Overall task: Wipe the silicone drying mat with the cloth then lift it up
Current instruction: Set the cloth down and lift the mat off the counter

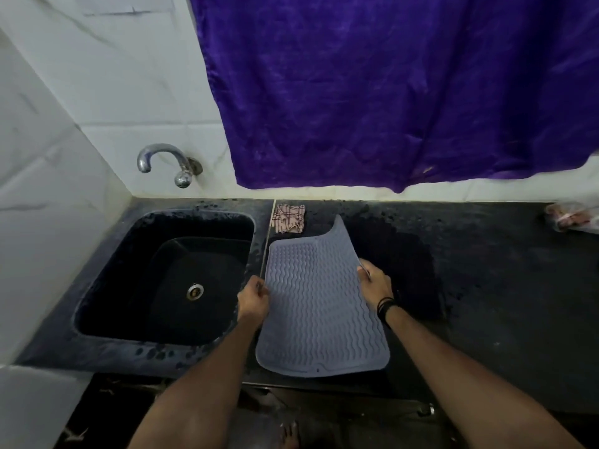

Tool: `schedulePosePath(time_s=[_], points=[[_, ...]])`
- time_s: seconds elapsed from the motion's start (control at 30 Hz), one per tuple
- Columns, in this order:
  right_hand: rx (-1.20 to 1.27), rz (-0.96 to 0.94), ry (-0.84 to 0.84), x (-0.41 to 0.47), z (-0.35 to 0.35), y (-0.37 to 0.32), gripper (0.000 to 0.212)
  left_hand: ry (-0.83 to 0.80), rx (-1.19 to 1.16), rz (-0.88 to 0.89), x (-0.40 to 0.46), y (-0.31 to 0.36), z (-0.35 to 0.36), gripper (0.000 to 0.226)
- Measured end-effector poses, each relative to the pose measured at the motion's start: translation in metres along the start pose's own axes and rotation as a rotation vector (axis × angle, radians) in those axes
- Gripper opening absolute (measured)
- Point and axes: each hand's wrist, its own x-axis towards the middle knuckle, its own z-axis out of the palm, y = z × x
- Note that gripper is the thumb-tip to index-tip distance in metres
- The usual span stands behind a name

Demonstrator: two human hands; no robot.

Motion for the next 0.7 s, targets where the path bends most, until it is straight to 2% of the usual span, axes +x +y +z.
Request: schedulePosePath(time_s=[0.23,0.43,0.7], points=[[0.033,0.091,0.016,-0.001,0.025,-0.006,0.037,0.012,-0.03,-0.037,0.013,-0.022,-0.01,0.011],[0.037,0.23,0.048,-0.003,0.04,0.0,0.036,-0.044,-0.016,-0.066,0.028,-0.034,-0.011,0.011],[-0.079,0.312,0.096,-0.005,0.041,0.012,0.035,-0.116,0.017,-0.154,0.04,-0.046,-0.004,0.014]])
